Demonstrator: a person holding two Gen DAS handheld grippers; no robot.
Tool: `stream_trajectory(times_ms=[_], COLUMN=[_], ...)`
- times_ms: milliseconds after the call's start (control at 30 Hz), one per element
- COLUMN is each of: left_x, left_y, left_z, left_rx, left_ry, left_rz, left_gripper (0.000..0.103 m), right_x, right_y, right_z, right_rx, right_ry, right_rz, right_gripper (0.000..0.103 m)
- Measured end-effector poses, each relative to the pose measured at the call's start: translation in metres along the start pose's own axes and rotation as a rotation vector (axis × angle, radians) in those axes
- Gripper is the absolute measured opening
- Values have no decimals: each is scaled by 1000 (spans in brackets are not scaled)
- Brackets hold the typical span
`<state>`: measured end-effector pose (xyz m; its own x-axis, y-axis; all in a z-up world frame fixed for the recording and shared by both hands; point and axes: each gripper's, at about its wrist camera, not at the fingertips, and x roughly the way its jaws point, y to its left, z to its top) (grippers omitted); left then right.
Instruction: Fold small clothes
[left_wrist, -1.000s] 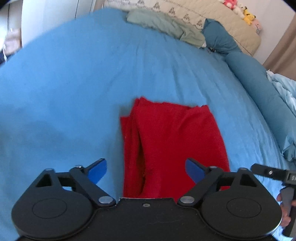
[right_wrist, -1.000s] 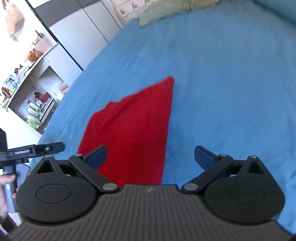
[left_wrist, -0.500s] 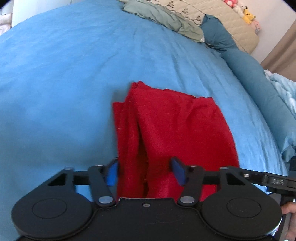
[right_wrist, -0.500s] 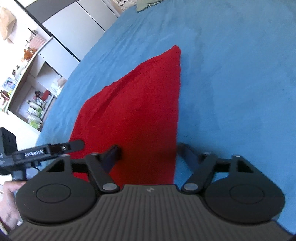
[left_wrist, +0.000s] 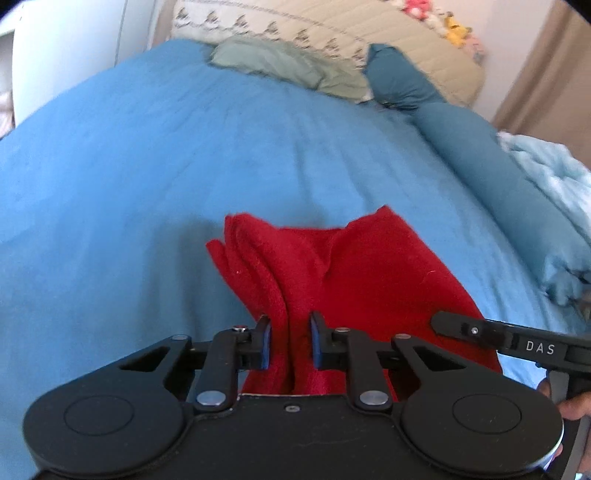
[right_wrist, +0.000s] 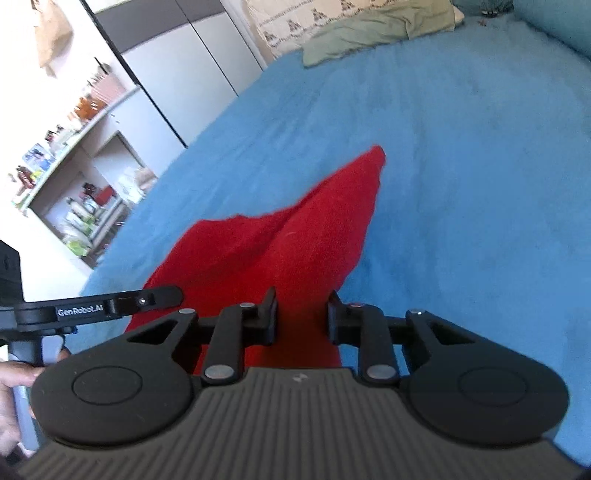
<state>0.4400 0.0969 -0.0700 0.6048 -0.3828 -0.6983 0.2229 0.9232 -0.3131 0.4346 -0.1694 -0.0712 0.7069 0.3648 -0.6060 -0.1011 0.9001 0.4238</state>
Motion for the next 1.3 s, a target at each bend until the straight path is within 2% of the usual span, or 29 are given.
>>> stream_trajectory(times_ms=[200, 300, 400, 467, 533, 600, 633, 700, 733, 767, 833, 967, 1067, 1167, 1300], left_x=[-51, -60, -55, -46, -40, -37, -38, -43, -45, -47, -48, -37, -27, -22, -36], left_y=[-66, -101, -120, -126, -130, -130, -128, -123, -121, -120, -118, -109, -104, -99, -105], left_z=[-43, -82, -118, -140, -158, -170, -171, -174, -173, -174, -180, -189, -197, -198, -190], left_rx=[9, 30, 5, 5, 19, 46, 40, 19, 25, 40, 76, 93, 69, 29, 21], left_ry=[-46, -54, -28, -5, 9, -1, -4, -20, -25, -34, -39, -24, -10, -9, -14], left_rz=[-108, -115, -120, -98, -45, 25, 37, 53, 67, 89, 119, 147, 161, 165, 176], left_gripper=[20, 19, 18, 17, 18, 21, 25, 35, 45, 53, 56, 65, 69, 74, 73], right_x=[-100, -129, -145, -149, -149, -149, -151, -157, -160, -162, -160, -157, -151, -150, -168], right_y=[-8, -17, -31, -44, -56, -66, -70, -73, -74, -74, -76, -92, -104, -109, -98], right_z=[-38, -68, -106, -131, -153, -166, -169, -173, -175, -177, -181, -194, -201, -203, -198], right_rx=[-62, -60, -69, -49, -28, 12, 28, 46, 48, 39, 1, -31, -21, -21, -45], right_ry=[-52, -47, -25, -3, 9, 1, -2, -27, -39, -50, -36, -28, -37, -50, -83], right_rz=[-41, -53, -74, -90, -117, -154, -176, -171, -171, -188, -226, -244, -257, -249, -246], right_gripper=[40, 40, 40, 40, 41, 51, 63, 70, 81, 86, 86, 87, 94, 96, 96])
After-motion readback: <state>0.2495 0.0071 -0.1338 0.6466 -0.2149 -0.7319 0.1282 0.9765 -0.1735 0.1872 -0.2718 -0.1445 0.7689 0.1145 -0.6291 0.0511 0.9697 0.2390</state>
